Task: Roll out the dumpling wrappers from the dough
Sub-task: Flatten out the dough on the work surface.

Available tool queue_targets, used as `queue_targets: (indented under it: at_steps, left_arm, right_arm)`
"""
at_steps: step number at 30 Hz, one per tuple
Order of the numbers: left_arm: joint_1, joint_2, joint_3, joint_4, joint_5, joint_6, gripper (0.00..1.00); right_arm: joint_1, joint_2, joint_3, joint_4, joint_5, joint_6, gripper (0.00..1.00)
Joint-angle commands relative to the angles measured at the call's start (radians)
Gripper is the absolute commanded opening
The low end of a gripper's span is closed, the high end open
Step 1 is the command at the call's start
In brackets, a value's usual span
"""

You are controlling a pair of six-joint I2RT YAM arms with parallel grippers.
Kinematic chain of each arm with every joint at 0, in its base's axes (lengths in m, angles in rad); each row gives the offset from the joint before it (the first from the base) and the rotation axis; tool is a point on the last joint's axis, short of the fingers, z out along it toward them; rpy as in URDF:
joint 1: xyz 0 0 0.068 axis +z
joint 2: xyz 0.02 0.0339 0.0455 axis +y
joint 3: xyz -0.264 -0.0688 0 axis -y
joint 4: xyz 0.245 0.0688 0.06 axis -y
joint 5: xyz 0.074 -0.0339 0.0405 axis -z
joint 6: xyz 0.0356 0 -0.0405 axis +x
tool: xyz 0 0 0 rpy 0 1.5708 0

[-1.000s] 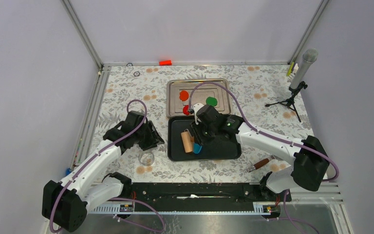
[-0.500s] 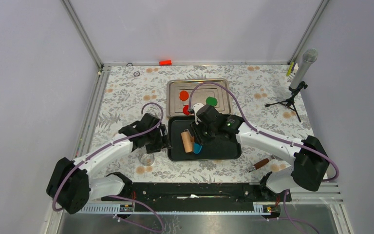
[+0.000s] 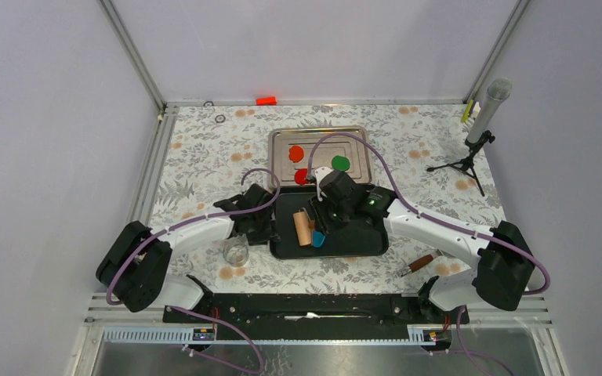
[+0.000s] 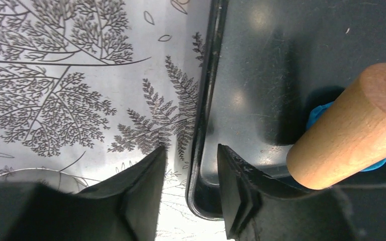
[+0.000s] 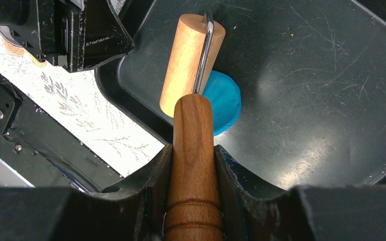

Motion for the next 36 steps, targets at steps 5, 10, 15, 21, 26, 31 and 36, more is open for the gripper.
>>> queue_targets:
  at_steps: [5, 10, 15, 21, 26, 31, 36]
  left_arm:
    - [-0.025, 0.044, 0.052, 0.025, -0.004, 0.023, 0.14]
    - [-0.026, 0.049, 0.072, 0.004, 0.002, 0.050, 0.00]
    - [-0.027, 0.038, 0.063, -0.011, 0.038, 0.081, 0.00]
    - [-0.028, 0.013, 0.034, -0.011, 0.053, 0.094, 0.00]
    - [-0.028, 0.011, 0.021, -0.008, 0.061, 0.095, 0.00]
    - [-0.029, 0.012, 0.021, -0.010, 0.062, 0.098, 0.00]
    - [-0.029, 0.007, 0.021, -0.009, 0.065, 0.101, 0.00]
  right_arm:
    - [-0.015, -0.022, -0.013, -0.015, 0.057, 0.001, 0.00]
    - [-0.018, -0.019, -0.005, -0.015, 0.098, -0.031, 0.00]
    - [-0.026, -0.019, 0.009, -0.016, 0.156, -0.074, 0.00]
    - [-0.054, -0.006, 0.041, -0.014, 0.198, -0.105, 0.00]
    - [-0.070, -0.007, 0.073, -0.015, 0.165, -0.109, 0.00]
    - [-0.071, -0.002, 0.130, -0.065, 0.036, -0.105, 0.00]
    - [-0.071, 0.025, 0.246, -0.218, -0.068, -0.147, 0.00]
